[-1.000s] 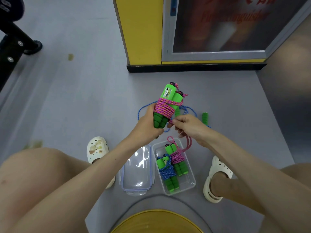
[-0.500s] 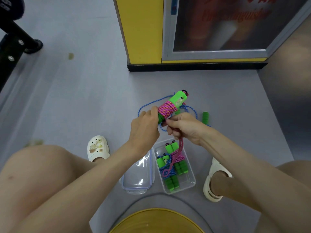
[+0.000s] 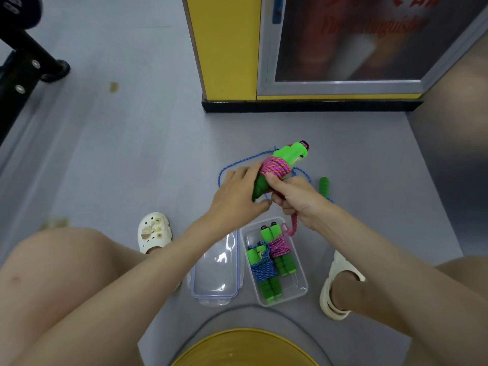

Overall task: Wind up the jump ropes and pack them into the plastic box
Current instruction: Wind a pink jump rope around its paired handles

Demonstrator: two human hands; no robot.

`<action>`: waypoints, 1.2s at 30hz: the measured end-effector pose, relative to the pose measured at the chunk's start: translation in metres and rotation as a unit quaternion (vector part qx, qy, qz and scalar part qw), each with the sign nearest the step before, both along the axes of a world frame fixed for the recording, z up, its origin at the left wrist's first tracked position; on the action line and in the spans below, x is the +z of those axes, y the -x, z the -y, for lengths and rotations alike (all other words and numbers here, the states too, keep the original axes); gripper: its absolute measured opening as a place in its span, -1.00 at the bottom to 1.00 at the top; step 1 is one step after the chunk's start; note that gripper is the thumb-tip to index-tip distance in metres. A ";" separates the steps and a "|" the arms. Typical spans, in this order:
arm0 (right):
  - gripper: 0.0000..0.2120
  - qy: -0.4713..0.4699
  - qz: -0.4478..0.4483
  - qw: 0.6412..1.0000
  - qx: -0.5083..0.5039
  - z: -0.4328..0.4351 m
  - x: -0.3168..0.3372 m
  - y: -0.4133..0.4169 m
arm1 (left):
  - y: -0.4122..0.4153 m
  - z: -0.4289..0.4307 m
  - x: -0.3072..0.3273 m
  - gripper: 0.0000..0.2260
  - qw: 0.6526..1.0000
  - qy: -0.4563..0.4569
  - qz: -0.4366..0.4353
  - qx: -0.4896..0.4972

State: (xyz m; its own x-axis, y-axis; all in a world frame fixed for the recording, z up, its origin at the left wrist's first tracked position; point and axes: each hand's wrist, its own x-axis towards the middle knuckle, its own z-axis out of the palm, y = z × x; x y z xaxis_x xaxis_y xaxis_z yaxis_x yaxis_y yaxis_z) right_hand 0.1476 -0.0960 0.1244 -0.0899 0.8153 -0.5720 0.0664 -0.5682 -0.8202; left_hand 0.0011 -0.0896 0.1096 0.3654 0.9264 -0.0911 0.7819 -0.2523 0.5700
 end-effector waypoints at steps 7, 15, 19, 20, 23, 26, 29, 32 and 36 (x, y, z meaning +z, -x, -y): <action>-0.67 -0.001 -0.066 0.995 0.068 0.003 0.001 -0.017 | 0.018 -0.016 0.023 -0.47 0.886 0.320 0.290 0.166; -0.68 -0.026 -0.050 0.994 0.097 0.007 0.002 -0.015 | 0.017 -0.004 0.019 -0.58 0.826 0.418 0.350 0.144; -0.67 0.004 0.003 0.995 0.095 0.012 -0.003 -0.014 | 0.012 -0.006 0.019 -0.62 0.919 0.269 0.240 0.157; -0.66 0.013 0.011 0.995 0.101 0.013 -0.004 -0.014 | 0.011 -0.005 0.018 -0.59 0.945 0.216 0.193 0.154; -0.65 0.039 0.020 0.993 0.112 0.013 -0.002 -0.011 | 0.009 -0.004 0.017 -0.52 0.985 0.096 0.049 0.135; -0.68 0.054 -0.005 0.995 0.086 0.011 0.002 -0.008 | 0.011 -0.002 0.016 -0.53 0.992 0.037 0.006 0.123; -0.70 0.064 -0.025 0.995 0.070 0.009 0.004 -0.008 | 0.010 0.003 0.017 -0.60 0.991 -0.037 -0.069 0.104; -0.70 0.072 -0.030 0.992 0.099 0.009 0.003 -0.007 | 0.009 0.009 0.016 -0.69 0.981 -0.117 -0.142 0.065; -0.68 0.076 -0.034 0.987 0.140 0.009 0.003 -0.007 | 0.006 0.012 0.016 -0.69 0.977 -0.119 -0.165 0.061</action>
State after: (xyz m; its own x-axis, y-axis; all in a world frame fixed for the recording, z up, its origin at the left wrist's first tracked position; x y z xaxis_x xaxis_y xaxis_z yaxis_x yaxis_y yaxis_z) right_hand 0.1549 -0.1049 0.1272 -0.3424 0.6588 -0.6699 0.1855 -0.6516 -0.7355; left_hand -0.0054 -0.1012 0.1260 0.2385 0.9704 0.0376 0.9457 -0.2409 0.2184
